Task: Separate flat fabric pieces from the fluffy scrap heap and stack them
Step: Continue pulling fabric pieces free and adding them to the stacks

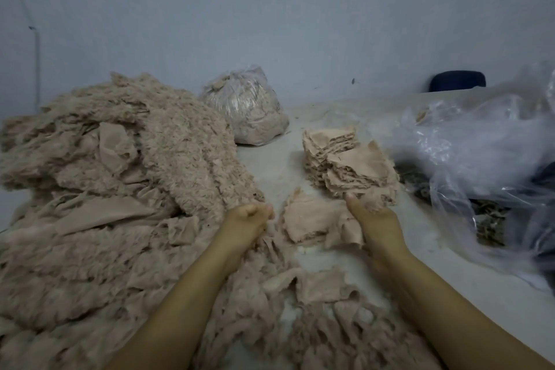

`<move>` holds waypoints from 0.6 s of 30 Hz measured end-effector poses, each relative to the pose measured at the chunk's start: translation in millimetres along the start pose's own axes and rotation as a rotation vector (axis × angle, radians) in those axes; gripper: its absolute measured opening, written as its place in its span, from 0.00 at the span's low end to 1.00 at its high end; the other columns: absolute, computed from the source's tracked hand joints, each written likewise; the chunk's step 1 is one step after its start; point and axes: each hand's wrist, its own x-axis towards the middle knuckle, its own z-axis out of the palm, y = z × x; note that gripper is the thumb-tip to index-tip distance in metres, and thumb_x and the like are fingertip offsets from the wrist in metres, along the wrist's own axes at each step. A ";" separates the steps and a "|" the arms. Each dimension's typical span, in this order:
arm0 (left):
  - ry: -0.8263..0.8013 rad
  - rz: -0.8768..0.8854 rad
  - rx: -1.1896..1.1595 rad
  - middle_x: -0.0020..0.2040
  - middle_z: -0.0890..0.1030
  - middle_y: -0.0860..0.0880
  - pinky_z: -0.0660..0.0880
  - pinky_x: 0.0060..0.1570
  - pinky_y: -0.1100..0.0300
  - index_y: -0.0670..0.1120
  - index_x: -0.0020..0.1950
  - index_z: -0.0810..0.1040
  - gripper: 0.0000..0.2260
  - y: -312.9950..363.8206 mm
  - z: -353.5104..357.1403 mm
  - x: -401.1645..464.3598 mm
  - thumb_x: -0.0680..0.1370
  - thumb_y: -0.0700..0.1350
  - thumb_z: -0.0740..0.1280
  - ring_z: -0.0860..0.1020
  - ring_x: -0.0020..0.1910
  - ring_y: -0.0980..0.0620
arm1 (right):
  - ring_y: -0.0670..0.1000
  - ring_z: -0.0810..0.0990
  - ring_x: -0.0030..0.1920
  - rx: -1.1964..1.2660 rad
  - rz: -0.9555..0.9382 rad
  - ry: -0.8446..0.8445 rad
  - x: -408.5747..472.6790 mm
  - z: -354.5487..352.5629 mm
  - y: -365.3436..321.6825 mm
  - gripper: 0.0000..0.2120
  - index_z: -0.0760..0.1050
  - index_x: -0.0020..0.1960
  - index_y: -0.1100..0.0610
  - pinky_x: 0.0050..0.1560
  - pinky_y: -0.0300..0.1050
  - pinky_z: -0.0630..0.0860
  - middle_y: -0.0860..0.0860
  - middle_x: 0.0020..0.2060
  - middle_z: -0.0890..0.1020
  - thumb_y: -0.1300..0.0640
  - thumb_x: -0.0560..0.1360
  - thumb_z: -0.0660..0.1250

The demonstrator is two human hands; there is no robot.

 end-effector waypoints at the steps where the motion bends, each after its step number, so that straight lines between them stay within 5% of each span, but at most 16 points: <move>1: -0.050 0.029 0.089 0.28 0.74 0.49 0.64 0.24 0.66 0.43 0.46 0.78 0.17 0.8 2.0 -1.7 0.75 0.57 0.66 0.69 0.24 0.56 | 0.53 0.78 0.27 -0.044 -0.004 -0.056 -3.7 1.8 0.5 0.20 0.77 0.30 0.61 0.27 0.40 0.74 0.58 0.25 0.79 0.52 0.76 0.68; 3: -0.181 0.047 0.229 0.42 0.79 0.49 0.73 0.36 0.62 0.50 0.56 0.77 0.27 1.0 13.9 -5.6 0.65 0.65 0.73 0.76 0.36 0.54 | 0.53 0.79 0.28 -0.130 -0.024 -0.178 -12.3 10.9 4.7 0.24 0.77 0.28 0.60 0.30 0.40 0.74 0.60 0.26 0.80 0.48 0.77 0.64; 5: -0.221 0.102 0.317 0.46 0.78 0.52 0.75 0.43 0.65 0.54 0.60 0.73 0.28 -2.3 30.4 -6.3 0.64 0.60 0.75 0.76 0.40 0.58 | 0.50 0.84 0.36 -0.120 -0.012 -0.321 -21.2 22.7 7.8 0.21 0.82 0.37 0.58 0.37 0.38 0.78 0.55 0.34 0.85 0.45 0.79 0.61; 8: -0.094 0.229 0.175 0.39 0.80 0.49 0.73 0.34 0.64 0.46 0.49 0.78 0.02 -2.7 45.0 -6.6 0.77 0.42 0.66 0.76 0.34 0.56 | 0.49 0.80 0.36 -0.150 -0.035 -0.316 -23.3 29.9 16.6 0.17 0.77 0.44 0.62 0.36 0.39 0.75 0.52 0.35 0.82 0.47 0.76 0.66; 12: -0.020 0.216 0.055 0.34 0.78 0.53 0.71 0.34 0.64 0.46 0.40 0.75 0.10 0.7 40.9 -3.5 0.80 0.40 0.61 0.75 0.32 0.59 | 0.51 0.68 0.34 -0.090 -0.076 -0.222 -21.4 25.1 20.8 0.13 0.71 0.37 0.59 0.36 0.45 0.66 0.55 0.32 0.70 0.53 0.75 0.70; 15: -0.087 0.184 0.048 0.31 0.76 0.55 0.71 0.32 0.65 0.47 0.38 0.72 0.10 3.4 45.6 -2.5 0.78 0.47 0.66 0.74 0.30 0.59 | 0.48 0.71 0.31 -0.058 -0.105 -0.228 -21.9 25.2 17.1 0.13 0.70 0.35 0.56 0.33 0.40 0.68 0.52 0.31 0.71 0.55 0.75 0.70; 18: 0.039 0.191 -0.091 0.30 0.78 0.56 0.71 0.30 0.69 0.48 0.38 0.73 0.09 10.8 51.9 2.9 0.79 0.42 0.65 0.75 0.30 0.59 | 0.45 0.72 0.27 -0.024 -0.046 -0.335 -23.6 27.7 19.8 0.12 0.70 0.35 0.55 0.28 0.36 0.69 0.49 0.27 0.75 0.59 0.73 0.72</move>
